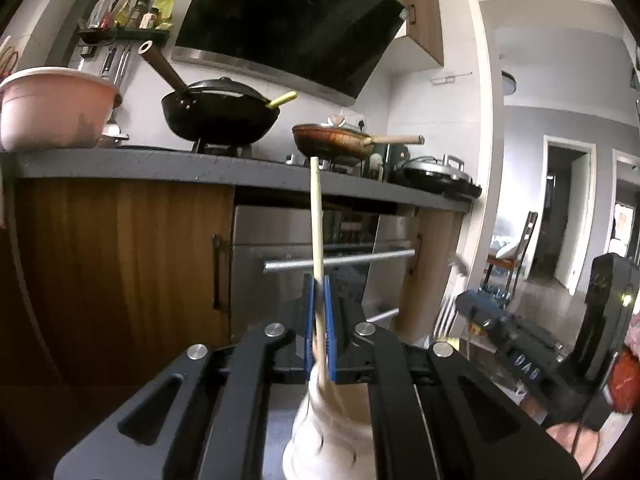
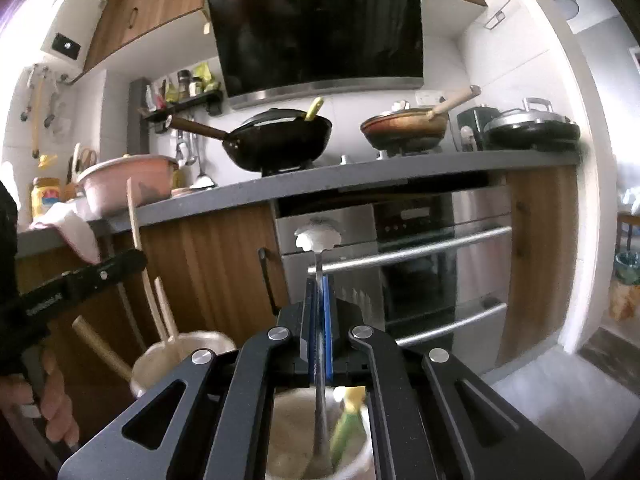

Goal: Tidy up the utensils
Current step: 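Drop the chopstick into the tall cup with left tool while right drops spoon in short cup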

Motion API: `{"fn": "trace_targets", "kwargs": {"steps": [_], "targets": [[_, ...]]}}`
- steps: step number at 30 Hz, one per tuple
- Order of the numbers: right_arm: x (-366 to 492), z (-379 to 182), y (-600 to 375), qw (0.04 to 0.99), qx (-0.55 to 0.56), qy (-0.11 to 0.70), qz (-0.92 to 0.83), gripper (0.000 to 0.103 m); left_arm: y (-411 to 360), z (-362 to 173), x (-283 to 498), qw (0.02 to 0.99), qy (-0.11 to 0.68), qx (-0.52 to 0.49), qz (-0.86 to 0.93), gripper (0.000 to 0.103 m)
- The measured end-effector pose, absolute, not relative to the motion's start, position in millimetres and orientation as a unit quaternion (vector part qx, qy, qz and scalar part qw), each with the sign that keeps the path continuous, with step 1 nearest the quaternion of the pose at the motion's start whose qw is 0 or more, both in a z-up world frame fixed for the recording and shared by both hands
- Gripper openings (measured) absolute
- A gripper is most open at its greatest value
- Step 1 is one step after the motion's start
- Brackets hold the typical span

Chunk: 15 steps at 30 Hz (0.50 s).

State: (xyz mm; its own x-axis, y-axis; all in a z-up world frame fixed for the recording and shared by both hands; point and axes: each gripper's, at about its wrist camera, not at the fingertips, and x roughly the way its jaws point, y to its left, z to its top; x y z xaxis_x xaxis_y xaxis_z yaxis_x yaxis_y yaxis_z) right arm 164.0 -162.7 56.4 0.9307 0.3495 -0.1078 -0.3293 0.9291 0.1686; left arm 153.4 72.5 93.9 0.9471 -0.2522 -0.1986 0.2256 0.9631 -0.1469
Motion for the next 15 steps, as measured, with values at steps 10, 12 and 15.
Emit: {"fn": "trace_targets", "kwargs": {"steps": [10,12,15], "targets": [[155.2,36.9,-167.3,0.972,0.074,0.128,0.184,0.004,61.1,71.5,135.6,0.979,0.156,-0.027,-0.130,0.006],[156.0,34.6,-166.4,0.971,0.069,0.137,0.185,0.004,60.6,70.2,135.9,0.976,0.165,-0.031,-0.137,0.011],[155.9,33.7,-167.4,0.970,0.069,0.145,0.184,0.009,60.5,68.7,133.0,0.978,0.167,-0.025,-0.123,0.048]]}}
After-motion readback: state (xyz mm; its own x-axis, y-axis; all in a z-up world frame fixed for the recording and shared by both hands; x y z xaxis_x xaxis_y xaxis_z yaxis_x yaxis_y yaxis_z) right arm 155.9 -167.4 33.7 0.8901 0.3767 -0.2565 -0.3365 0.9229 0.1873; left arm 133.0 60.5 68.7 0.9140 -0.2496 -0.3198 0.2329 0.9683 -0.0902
